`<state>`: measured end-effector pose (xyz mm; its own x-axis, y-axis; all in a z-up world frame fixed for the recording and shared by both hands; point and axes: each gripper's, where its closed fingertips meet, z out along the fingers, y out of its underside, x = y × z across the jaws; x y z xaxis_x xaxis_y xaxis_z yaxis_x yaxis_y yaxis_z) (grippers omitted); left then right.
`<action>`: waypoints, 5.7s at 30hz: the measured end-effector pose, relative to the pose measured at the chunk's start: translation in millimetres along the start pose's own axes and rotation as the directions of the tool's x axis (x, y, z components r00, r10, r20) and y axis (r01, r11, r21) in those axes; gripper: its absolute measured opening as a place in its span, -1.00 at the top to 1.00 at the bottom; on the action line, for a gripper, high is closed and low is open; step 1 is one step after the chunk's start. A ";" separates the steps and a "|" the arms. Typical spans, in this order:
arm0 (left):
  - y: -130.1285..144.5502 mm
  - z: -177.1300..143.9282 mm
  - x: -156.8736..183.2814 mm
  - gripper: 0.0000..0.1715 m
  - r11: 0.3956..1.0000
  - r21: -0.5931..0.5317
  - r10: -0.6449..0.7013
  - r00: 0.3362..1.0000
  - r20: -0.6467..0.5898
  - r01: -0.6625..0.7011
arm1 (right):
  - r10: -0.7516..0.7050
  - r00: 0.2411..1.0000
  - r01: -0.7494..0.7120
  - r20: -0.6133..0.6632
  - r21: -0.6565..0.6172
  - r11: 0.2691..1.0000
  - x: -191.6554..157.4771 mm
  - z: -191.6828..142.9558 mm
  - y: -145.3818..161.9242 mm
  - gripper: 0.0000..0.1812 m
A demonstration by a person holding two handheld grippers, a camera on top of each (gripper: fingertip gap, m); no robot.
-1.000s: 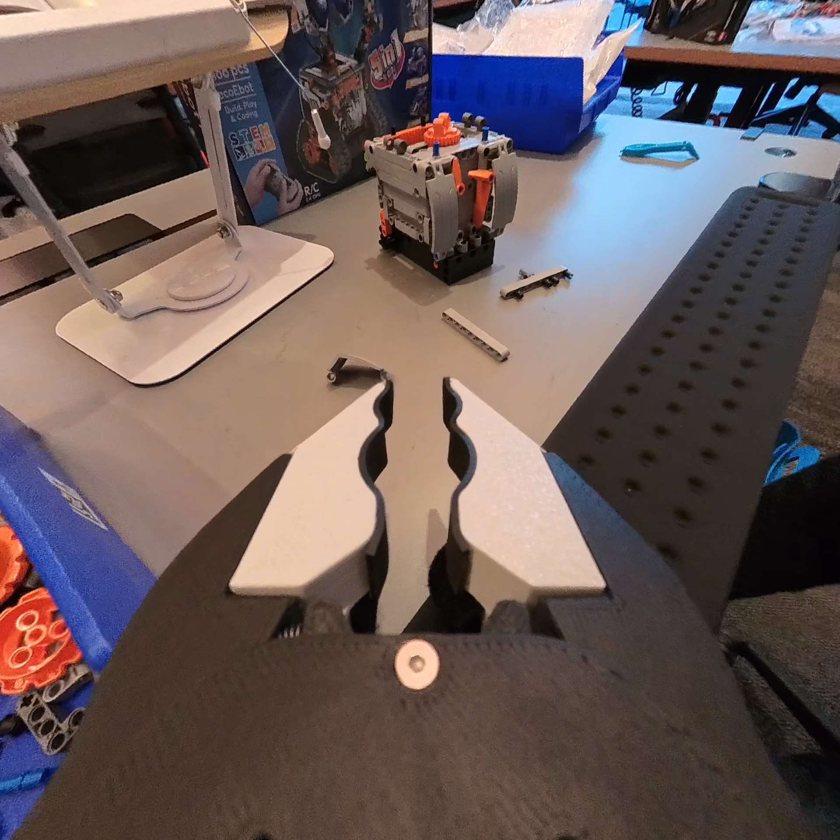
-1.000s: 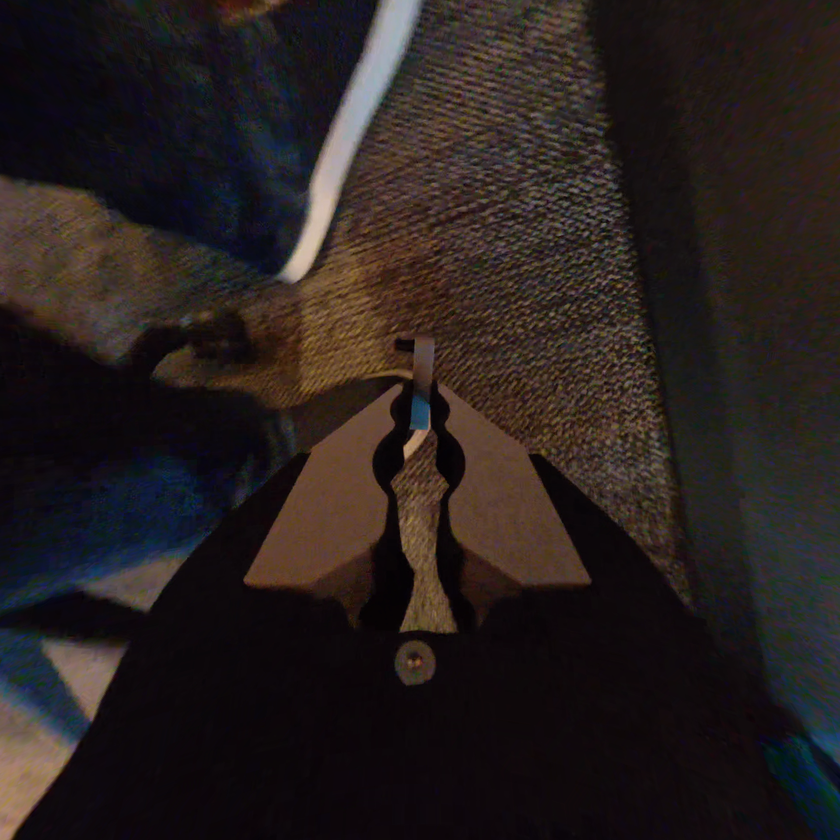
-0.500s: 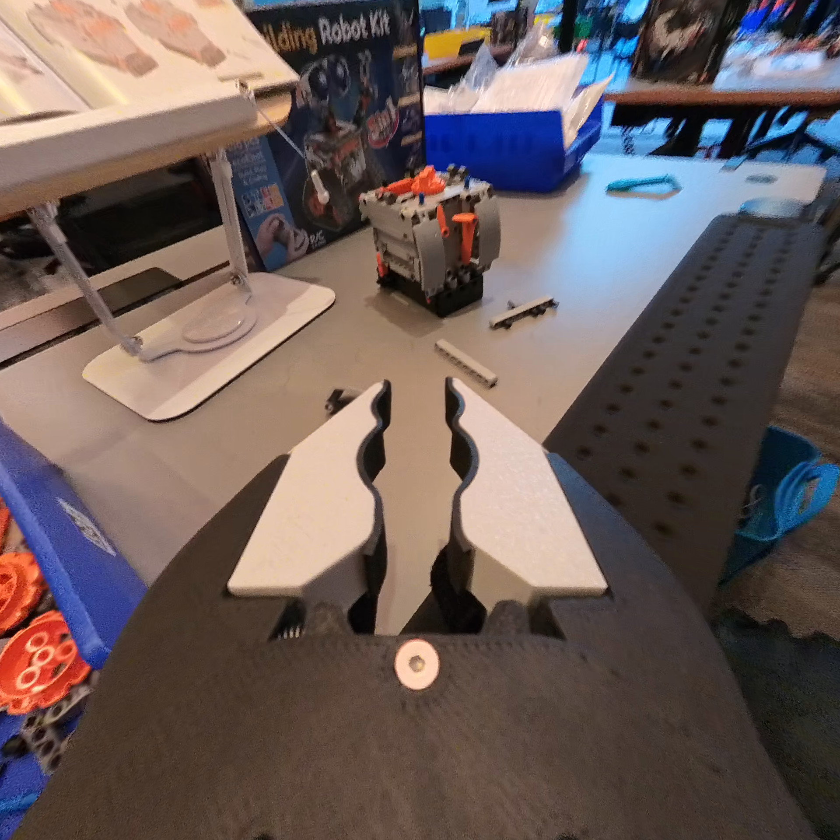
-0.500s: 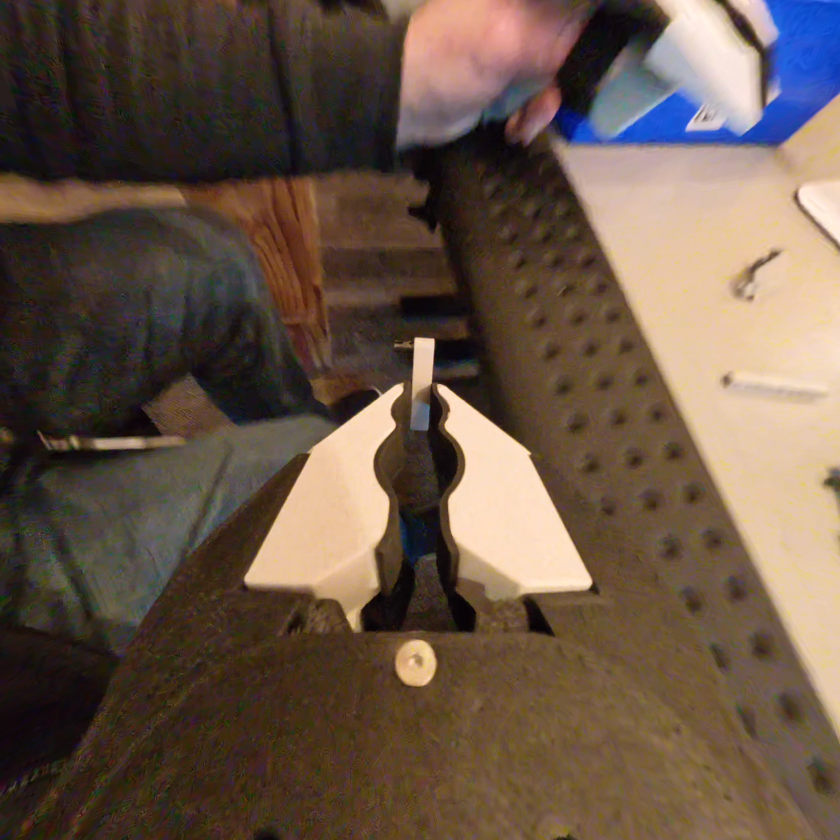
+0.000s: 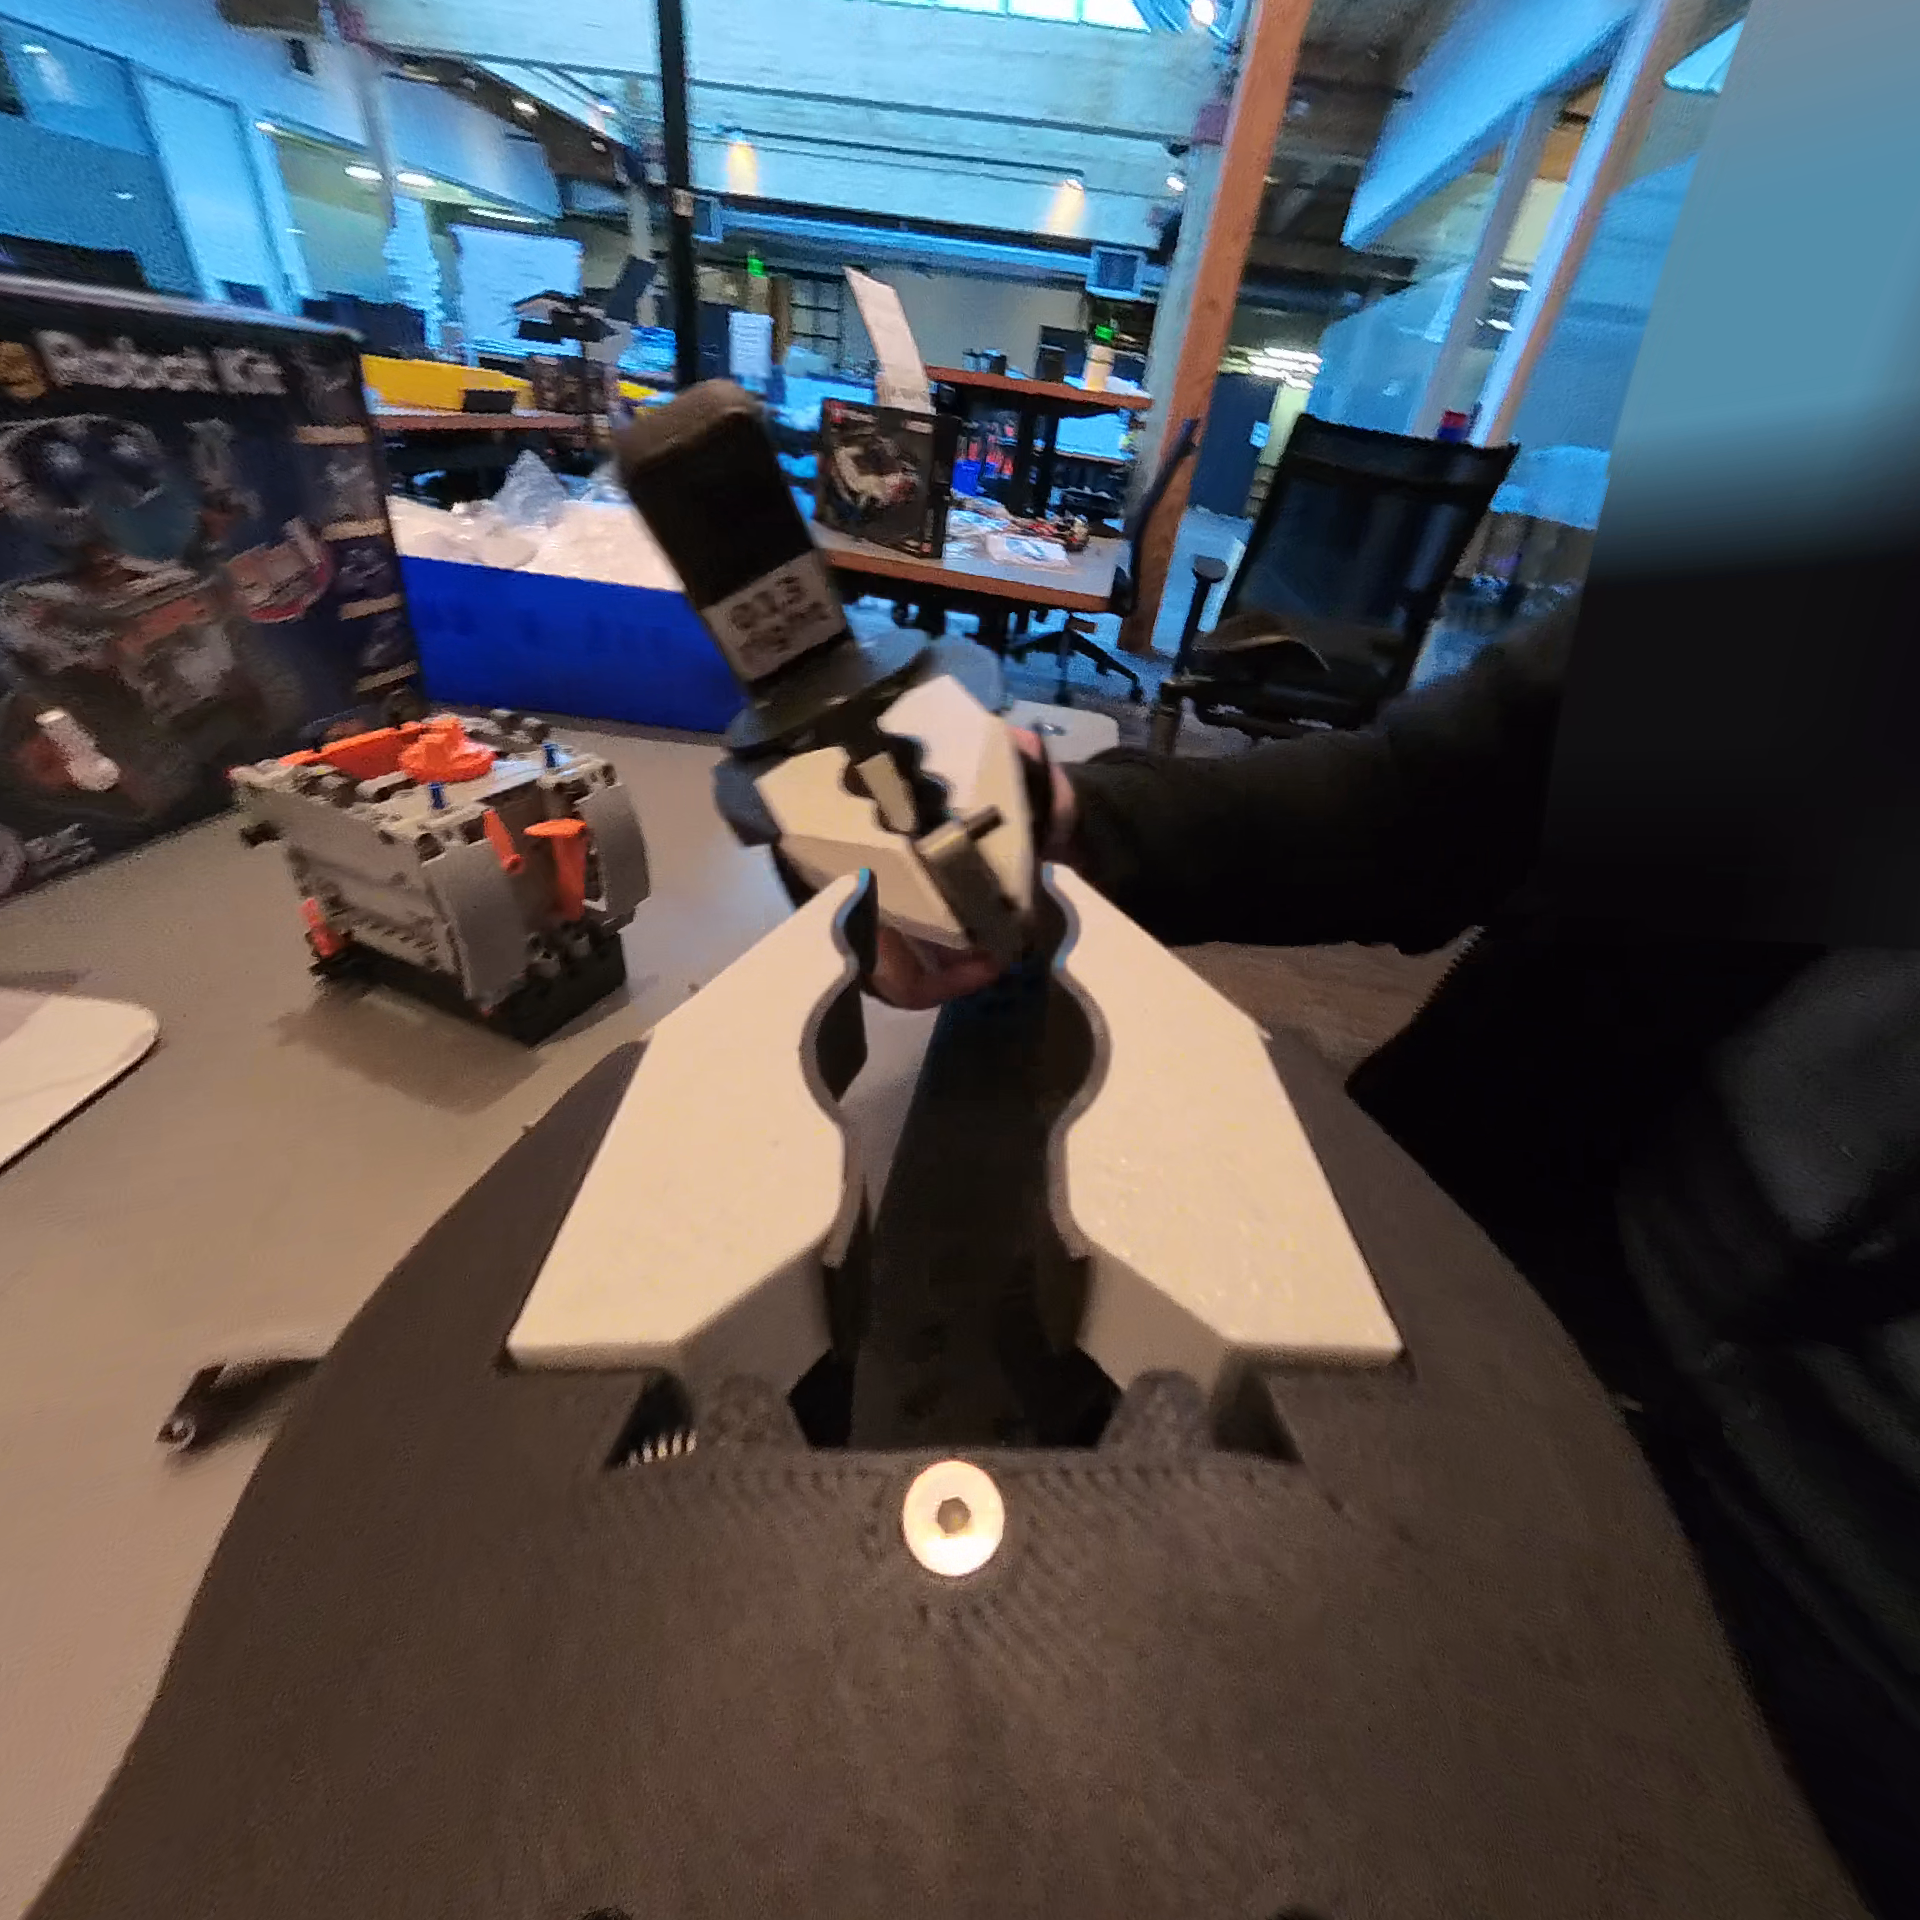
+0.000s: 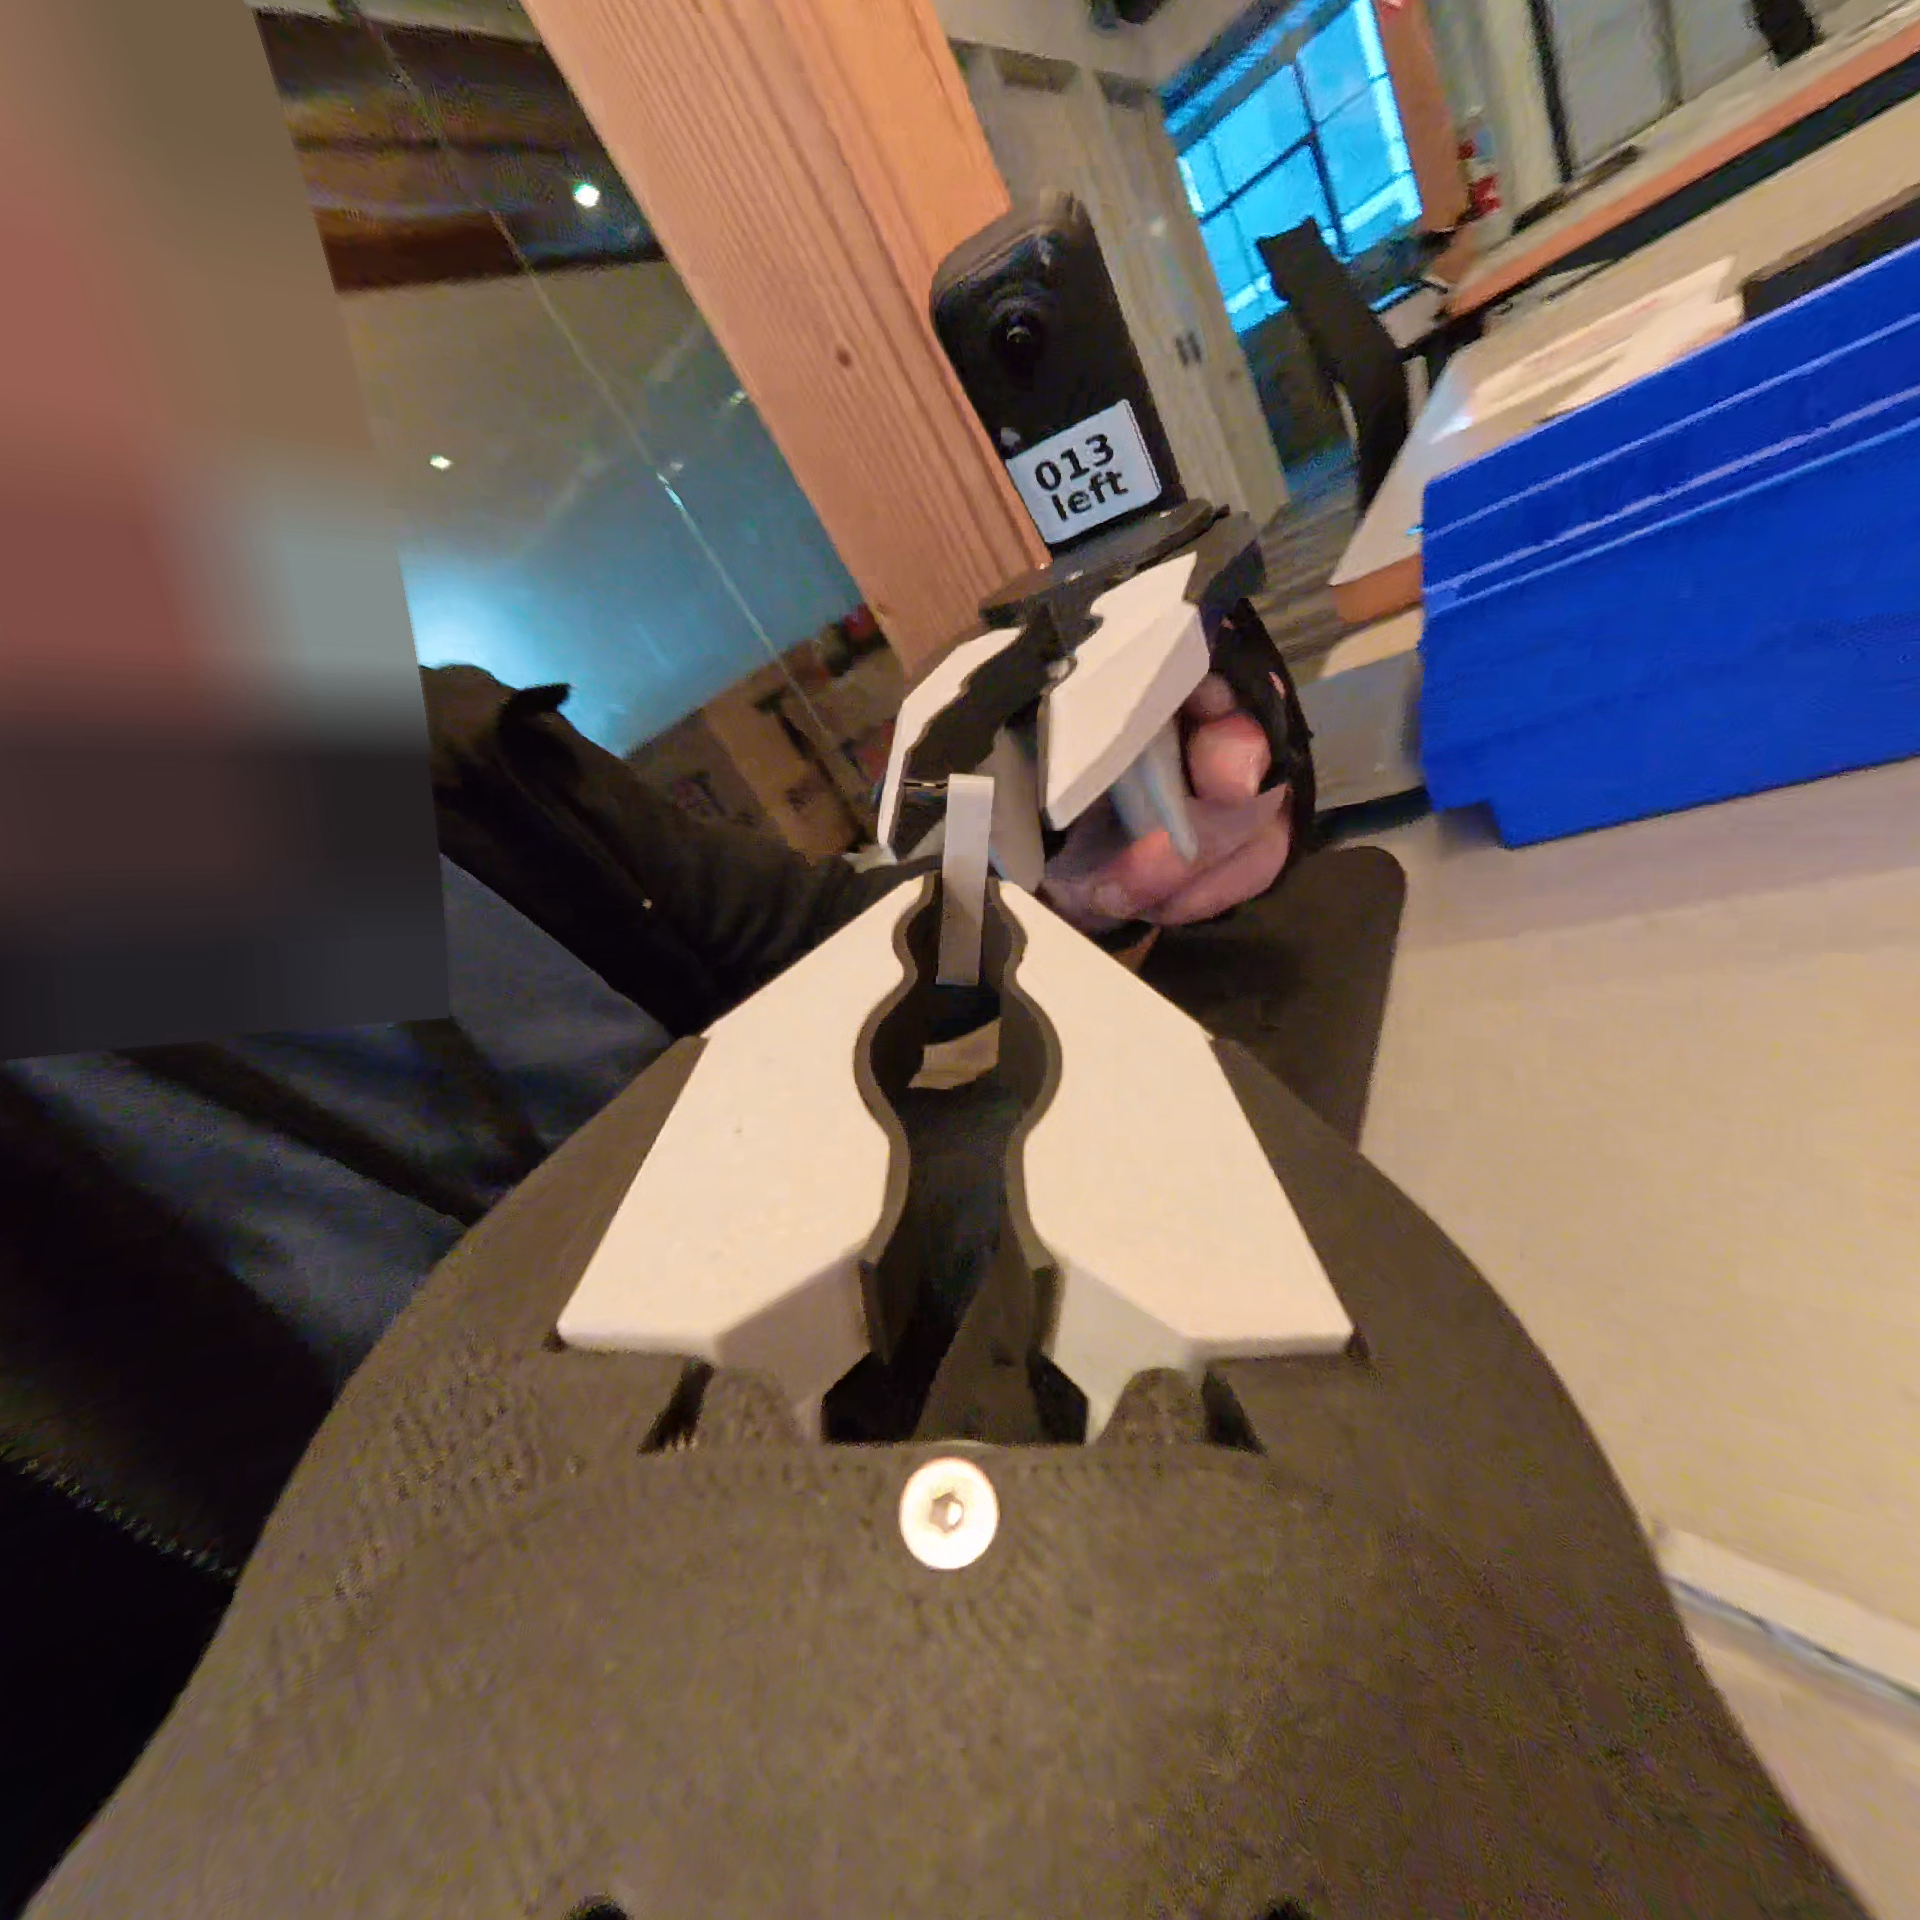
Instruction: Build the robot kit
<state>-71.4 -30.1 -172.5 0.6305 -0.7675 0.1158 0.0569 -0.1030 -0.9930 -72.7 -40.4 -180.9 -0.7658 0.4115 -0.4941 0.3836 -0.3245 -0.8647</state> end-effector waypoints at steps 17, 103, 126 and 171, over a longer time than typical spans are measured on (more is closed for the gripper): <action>-15.4 2.0 5.6 0.91 0.976 0.149 -0.127 0.970 -0.209 0.160 | 0.135 0.937 -0.112 0.323 -0.088 0.990 -5.9 9.3 -11.1 0.94; -18.8 5.3 -88.4 0.95 0.874 0.304 -0.392 0.920 -0.020 0.379 | -0.336 0.865 0.307 -0.373 -0.135 0.942 48.4 -54.4 -27.6 1.00; 114.3 29.6 -95.9 0.94 0.769 -0.524 -0.209 0.918 0.337 0.367 | -0.462 0.796 0.208 -0.391 -0.540 0.815 84.4 -80.5 44.8 1.00; 115.1 106.1 -279.9 0.70 0.673 -0.727 0.173 0.928 0.330 0.133 | -0.567 0.681 0.329 -0.464 -0.498 0.802 63.4 -125.5 17.9 1.00</action>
<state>-159.2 240.1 -321.4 0.8505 -0.5211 -0.0714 -0.4407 -0.6319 -0.6376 -49.6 86.7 -239.1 -0.4994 0.8592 0.1116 0.3133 0.2991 -0.9013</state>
